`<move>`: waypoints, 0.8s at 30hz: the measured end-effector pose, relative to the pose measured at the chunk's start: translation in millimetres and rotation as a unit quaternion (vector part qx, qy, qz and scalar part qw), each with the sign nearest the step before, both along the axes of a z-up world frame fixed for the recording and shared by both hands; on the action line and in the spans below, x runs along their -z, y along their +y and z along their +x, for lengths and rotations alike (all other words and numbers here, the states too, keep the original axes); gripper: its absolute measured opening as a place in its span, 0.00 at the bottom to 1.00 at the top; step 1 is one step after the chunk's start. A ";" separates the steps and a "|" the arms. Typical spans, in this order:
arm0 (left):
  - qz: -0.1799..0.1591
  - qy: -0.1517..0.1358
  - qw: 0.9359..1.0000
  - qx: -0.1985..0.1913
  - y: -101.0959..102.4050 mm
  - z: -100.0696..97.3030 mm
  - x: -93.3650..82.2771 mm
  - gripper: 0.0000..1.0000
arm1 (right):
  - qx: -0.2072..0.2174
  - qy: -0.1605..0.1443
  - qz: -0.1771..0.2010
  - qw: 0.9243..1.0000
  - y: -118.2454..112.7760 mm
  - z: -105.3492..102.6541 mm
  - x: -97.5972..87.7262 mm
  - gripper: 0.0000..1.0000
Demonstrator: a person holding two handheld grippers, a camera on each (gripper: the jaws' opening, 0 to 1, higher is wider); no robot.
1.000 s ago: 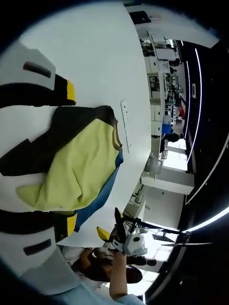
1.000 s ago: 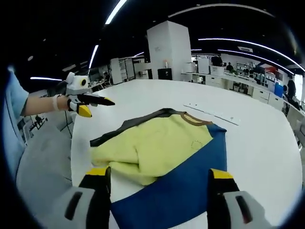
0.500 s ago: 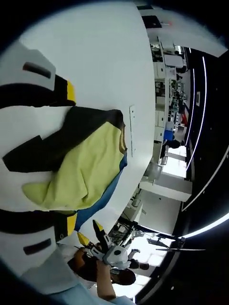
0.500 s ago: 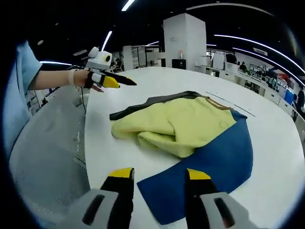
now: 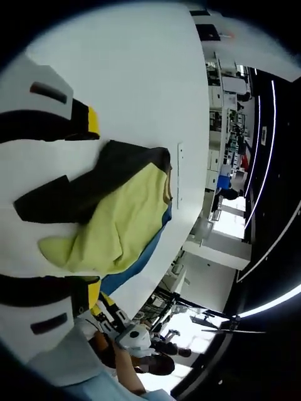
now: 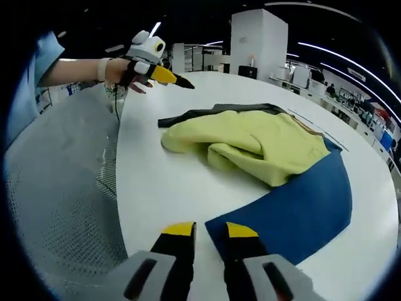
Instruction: Fold the garment on the visible template until the final outline fits inside the template.
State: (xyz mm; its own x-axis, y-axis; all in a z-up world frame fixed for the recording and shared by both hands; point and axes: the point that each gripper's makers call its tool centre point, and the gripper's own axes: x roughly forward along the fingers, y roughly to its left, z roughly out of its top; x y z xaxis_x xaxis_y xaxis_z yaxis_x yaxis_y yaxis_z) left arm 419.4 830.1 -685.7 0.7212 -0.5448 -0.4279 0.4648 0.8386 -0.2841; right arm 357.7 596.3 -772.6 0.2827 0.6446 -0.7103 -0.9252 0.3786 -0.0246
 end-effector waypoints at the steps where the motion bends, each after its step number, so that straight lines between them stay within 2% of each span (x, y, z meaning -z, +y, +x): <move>1: -0.001 0.001 1.000 -0.001 2.9 0.0 0.8 0.86 | -0.004 -0.003 -0.004 1.000 -0.4 -0.1 1.1 0.11; 2: -0.002 0.002 1.000 -0.002 4.1 -0.4 1.8 0.86 | -0.008 -0.015 -0.001 1.000 0.1 2.2 -0.5 0.11; 6: -0.005 0.006 1.000 -0.004 4.4 -0.6 5.1 0.85 | -0.007 -0.009 -0.006 1.000 -1.5 3.4 -0.1 0.08; 9: -0.006 0.008 1.000 -0.004 1.4 -1.9 7.2 0.85 | -0.033 -0.042 -0.025 0.998 -3.3 7.9 1.3 0.03; 11: -0.009 0.010 1.000 -0.004 -0.7 -2.2 8.9 0.85 | -0.028 -0.036 -0.025 0.999 -2.8 6.8 1.5 0.02; 13: -0.012 0.009 1.000 -0.006 -3.3 -2.7 9.6 0.85 | -0.049 -0.049 -0.040 0.997 -2.9 6.6 1.5 0.02; 16: -0.021 0.008 1.000 -0.009 -7.1 -2.3 11.9 0.84 | -0.045 -0.059 -0.046 0.996 -2.8 10.5 0.3 0.00; 20: -0.023 0.013 1.000 -0.008 -12.6 -3.7 14.4 0.84 | -0.025 -0.023 -0.039 0.999 -5.5 12.0 -2.3 0.00; 22: -0.023 0.013 1.000 -0.008 -12.0 -4.6 14.9 0.84 | -0.020 -0.026 -0.019 0.999 -6.2 16.5 -11.3 0.00; 24: -0.022 0.013 1.000 -0.008 -11.7 -5.9 14.0 0.84 | 0.006 -0.033 0.006 0.999 -9.0 26.3 -24.9 0.00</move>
State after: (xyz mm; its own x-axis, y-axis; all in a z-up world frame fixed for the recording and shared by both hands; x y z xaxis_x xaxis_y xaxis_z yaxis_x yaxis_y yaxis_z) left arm 413.5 818.4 -699.7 0.7191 -0.5520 -0.4222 0.4438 0.8322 -0.3324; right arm 384.0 587.4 -747.8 0.3355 0.6494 -0.6824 -0.9174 0.3898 -0.0802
